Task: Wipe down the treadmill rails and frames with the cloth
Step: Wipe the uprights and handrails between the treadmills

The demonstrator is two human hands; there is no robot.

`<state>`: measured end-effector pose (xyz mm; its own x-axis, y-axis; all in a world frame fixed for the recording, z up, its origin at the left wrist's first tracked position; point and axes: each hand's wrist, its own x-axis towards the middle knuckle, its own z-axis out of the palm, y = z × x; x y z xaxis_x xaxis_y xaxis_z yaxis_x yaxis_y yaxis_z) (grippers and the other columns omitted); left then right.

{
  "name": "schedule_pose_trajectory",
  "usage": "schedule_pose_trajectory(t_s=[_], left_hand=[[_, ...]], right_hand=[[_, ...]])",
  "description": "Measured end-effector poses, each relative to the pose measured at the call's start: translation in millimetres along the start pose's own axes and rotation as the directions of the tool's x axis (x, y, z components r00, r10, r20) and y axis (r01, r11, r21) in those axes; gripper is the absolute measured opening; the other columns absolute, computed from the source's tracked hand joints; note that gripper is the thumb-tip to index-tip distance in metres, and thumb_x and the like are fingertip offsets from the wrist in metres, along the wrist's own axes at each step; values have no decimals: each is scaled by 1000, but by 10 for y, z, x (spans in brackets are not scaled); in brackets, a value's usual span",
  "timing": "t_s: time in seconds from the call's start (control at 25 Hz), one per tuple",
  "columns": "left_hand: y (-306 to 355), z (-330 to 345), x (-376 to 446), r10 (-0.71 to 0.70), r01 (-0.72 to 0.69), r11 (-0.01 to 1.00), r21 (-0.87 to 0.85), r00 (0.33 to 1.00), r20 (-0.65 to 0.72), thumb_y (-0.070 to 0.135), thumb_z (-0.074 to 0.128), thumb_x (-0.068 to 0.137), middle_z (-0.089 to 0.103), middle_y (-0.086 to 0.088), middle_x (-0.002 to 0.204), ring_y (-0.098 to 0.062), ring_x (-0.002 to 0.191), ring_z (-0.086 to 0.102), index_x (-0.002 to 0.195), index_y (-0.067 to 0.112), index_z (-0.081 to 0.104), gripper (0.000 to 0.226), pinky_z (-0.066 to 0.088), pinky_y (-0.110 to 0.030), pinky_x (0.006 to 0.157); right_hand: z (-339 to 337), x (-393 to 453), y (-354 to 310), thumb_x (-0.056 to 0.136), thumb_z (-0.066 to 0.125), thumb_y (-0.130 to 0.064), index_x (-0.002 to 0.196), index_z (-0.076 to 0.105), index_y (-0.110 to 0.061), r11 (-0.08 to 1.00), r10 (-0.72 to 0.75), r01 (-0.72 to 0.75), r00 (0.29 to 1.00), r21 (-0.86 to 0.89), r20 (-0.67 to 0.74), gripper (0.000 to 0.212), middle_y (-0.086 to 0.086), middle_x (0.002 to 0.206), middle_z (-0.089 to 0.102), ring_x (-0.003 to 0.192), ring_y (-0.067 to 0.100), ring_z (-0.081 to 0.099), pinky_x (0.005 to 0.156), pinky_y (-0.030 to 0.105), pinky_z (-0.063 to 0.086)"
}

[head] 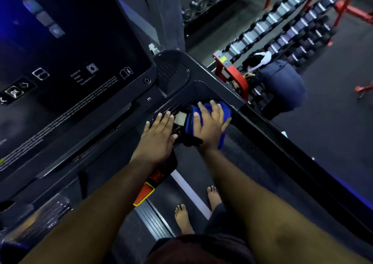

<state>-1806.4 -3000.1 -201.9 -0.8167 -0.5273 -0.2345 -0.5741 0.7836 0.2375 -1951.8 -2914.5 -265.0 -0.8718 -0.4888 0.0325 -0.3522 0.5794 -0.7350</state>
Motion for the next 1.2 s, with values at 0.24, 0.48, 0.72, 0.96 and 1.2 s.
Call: schedule_pose_trajectory(t_s=[0.24,0.48,0.72,0.96,1.2], left_hand=[[-45,-35,26,6,-5,995,-103,1000,8,29,34,106,3,-4,167,-21,155,3,158,11,12,60,9,-50,124],[-22,-63,4,14,-12,994,-109,1000,17,34,30,105,5,-6,168,-21,155,5,158,10,12,61,8,-50,122],[22,-77,6,31,-32,995,-95,999,-10,38,31,106,4,-4,168,-19,155,4,159,12,12,62,10,-54,123],[-43,-68,-72,75,-77,992,-95,997,-20,55,24,102,-4,-2,168,-16,154,-7,159,14,3,74,2,-52,123],[39,-127,-146,140,-138,990,32,988,-70,64,18,96,-12,0,167,-13,153,-13,159,15,3,81,-13,-58,117]], right_hand=[[246,-356,-481,82,67,-23,159,3,-16,594,523,-449,846,668,104,101,10,165,2,151,19,1,123,33,7],[138,-294,-403,93,53,-45,159,3,-25,809,502,-509,858,292,105,85,33,159,8,140,46,32,114,52,32],[-253,-108,-45,84,22,-78,122,63,-22,854,-313,419,888,-308,338,79,4,134,59,139,27,40,117,63,8],[-467,139,-411,93,45,-66,67,46,-24,899,-279,350,922,-265,269,50,-9,69,51,81,24,58,73,39,34],[-1294,-11,-112,90,52,-63,118,67,-24,841,-480,365,845,-400,-236,50,-2,122,65,112,21,53,95,45,37]])
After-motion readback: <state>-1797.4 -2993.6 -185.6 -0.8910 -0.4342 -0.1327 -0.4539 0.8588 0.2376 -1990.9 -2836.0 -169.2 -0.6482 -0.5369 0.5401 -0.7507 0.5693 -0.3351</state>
